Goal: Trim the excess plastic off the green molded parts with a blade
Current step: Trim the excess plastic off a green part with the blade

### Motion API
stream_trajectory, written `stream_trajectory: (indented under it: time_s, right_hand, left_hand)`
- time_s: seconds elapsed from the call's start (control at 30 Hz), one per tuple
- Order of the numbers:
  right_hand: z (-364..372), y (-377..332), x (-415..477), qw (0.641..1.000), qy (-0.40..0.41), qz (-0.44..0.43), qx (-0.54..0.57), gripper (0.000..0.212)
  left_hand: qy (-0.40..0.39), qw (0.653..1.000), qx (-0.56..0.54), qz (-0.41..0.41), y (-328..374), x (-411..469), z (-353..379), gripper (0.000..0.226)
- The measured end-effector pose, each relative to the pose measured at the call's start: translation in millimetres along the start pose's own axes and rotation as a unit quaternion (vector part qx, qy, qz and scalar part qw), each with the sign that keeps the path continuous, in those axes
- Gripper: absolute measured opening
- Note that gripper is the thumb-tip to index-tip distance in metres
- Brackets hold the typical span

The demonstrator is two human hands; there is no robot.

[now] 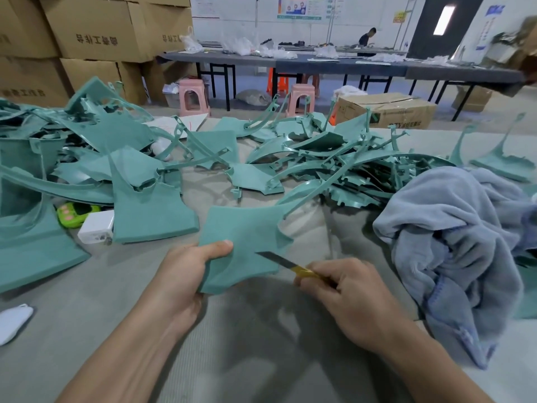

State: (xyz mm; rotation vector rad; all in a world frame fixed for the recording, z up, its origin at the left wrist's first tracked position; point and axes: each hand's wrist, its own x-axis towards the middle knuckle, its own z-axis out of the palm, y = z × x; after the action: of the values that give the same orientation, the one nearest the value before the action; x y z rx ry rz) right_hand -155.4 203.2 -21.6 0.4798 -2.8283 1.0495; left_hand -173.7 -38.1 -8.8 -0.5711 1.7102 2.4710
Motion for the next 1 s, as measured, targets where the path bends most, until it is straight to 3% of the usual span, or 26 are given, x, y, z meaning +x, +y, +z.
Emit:
stream_trajectory:
  time_s: [0.13, 0.23, 0.33, 0.4, 0.53, 0.63, 0.7, 0.83, 0.9, 1.0]
  right_hand:
    - [0, 1, 2, 0.996, 0.083, 0.034, 0.029, 0.028]
    - [3, -10, -1, 0.999, 0.042, -0.01, 0.031, 0.045]
    - [4, -7, 0, 0.998, 0.065, 0.001, 0.014, 0.033]
    - [0, -2, 1, 0.992, 0.102, 0.028, 0.065, 0.029]
    - [-4, -3, -2, 0.997, 0.021, 0.012, 0.075, 0.045]
    - [-3, 3, 0, 0.996, 0.066, 0.04, 0.046, 0.033]
    - [-6, 5, 0, 0.992, 0.093, 0.04, 0.072, 0.036]
    - [-4, -1, -2, 0.998, 0.011, 0.009, 0.062, 0.035]
    - [-2, 2, 0, 0.997, 0.046, 0.036, 0.049, 0.027]
    - [-7, 5, 2, 0.984, 0.093, 0.046, 0.146, 0.024]
  left_hand:
    - [0.016, 1.0, -0.007, 0.002, 2, 4, 0, 0.015]
    - [0.003, 1.0, -0.013, -0.007, 1, 4, 1, 0.017]
    - [-0.004, 1.0, -0.016, -0.011, 0, 3, 2, 0.016]
    - [0.008, 1.0, -0.009, -0.004, 0, 4, 2, 0.014]
    - [-0.001, 1.0, 0.007, 0.009, 0, 2, 2, 0.017]
    - [-0.019, 1.0, 0.007, 0.006, -1, 0, 5, 0.019]
    - [-0.013, 1.0, 0.012, 0.009, 0, 0, 6, 0.017]
    - [-0.015, 1.0, 0.012, 0.003, 0, -1, 3, 0.018]
    - [-0.011, 1.0, 0.01, 0.004, 0, -1, 3, 0.017]
    - [0.0, 1.0, 0.011, 0.006, 1, 0, 4, 0.016]
